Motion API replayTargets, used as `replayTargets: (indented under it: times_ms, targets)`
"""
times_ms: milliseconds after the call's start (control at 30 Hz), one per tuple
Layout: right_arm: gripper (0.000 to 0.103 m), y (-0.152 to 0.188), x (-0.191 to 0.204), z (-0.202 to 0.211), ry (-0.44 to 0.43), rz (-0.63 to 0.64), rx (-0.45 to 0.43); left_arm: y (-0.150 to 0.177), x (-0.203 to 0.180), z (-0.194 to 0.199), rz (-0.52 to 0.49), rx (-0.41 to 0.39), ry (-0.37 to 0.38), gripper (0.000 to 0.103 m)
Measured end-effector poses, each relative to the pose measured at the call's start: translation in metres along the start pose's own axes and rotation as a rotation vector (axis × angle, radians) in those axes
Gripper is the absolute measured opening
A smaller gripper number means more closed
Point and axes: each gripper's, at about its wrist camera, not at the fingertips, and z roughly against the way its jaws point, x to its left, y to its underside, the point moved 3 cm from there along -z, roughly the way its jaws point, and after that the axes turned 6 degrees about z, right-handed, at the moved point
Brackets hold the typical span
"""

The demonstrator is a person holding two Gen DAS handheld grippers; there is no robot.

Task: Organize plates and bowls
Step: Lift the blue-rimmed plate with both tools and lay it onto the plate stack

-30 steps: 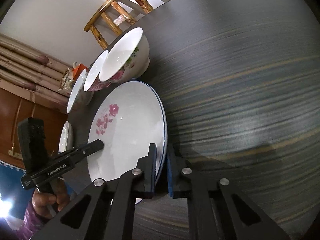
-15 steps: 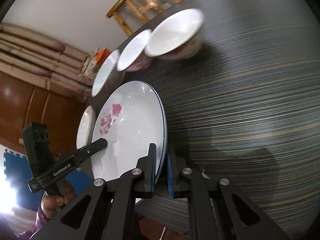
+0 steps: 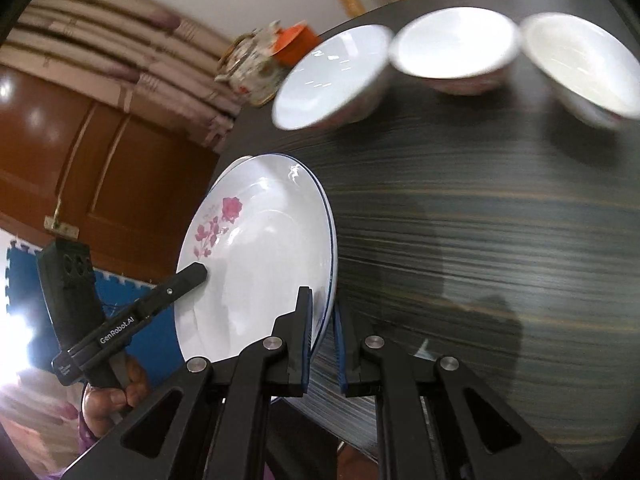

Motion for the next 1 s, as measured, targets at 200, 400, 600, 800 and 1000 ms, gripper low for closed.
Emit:
replayTargets:
  times_ms: [200, 400, 600, 800, 1000]
  targets:
    - [0.012, -0.024, 0.034, -0.034, 0.000, 0.050, 0.050, -0.017, 0.037, 0.001, 0.052, -0.027, -0.042, 0.013]
    - [0.012, -0.045, 0.053, -0.061, 0.018, 0.073, 0.088, -0.025, 0.061, -0.007, 0.101, -0.031, -0.063, 0.014]
    - [0.012, -0.053, 0.059, -0.073, 0.031, 0.081, 0.115, -0.031, 0.071, -0.017, 0.093, -0.034, -0.107, 0.016]
    - [0.013, -0.058, 0.063, -0.081, 0.043, 0.075, 0.128, -0.035, 0.076, -0.027, 0.078, -0.029, -0.141, 0.017]
    - [0.014, -0.058, 0.065, -0.083, 0.043, 0.063, 0.133, -0.038, 0.076, -0.028, 0.042, -0.051, -0.190, 0.017]
